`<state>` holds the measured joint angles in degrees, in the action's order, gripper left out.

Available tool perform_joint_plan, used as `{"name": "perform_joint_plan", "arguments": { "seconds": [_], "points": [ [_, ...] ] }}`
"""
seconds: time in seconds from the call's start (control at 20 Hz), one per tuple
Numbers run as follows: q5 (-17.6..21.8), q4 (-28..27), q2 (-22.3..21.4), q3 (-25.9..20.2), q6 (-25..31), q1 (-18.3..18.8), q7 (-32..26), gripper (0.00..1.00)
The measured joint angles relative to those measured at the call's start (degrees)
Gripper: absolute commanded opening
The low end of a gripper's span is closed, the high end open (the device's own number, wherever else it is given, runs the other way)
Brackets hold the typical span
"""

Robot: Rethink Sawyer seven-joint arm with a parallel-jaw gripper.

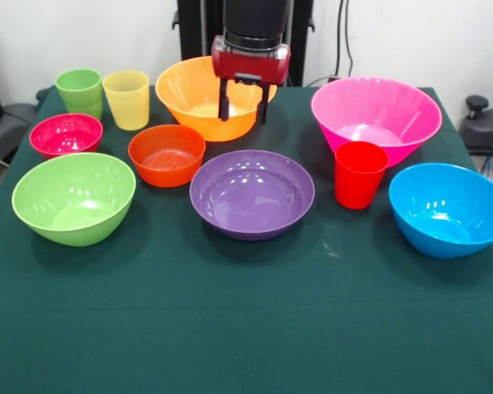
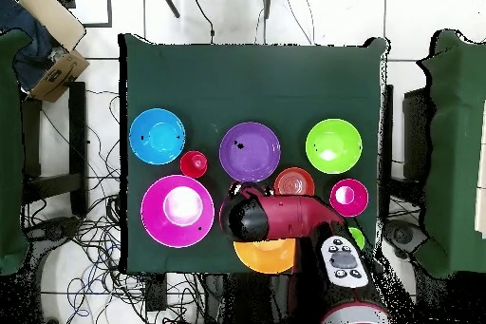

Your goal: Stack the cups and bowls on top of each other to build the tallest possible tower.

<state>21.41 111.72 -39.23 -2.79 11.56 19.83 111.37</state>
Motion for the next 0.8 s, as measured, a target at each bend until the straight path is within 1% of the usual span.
{"name": "perform_joint_plan", "arguments": {
  "seconds": [0.2, 0.55, 0.8],
  "points": [
    [0.0, 0.2, 1.5, 0.5, -1.4, -0.1, 0.0, 1.00],
    [0.1, 0.4, 3.9, 2.0, -1.5, -0.1, 0.0, 1.00],
    [0.5, 1.0, 4.2, 2.2, -1.5, -0.1, 0.0, 1.00]
  ]
}}
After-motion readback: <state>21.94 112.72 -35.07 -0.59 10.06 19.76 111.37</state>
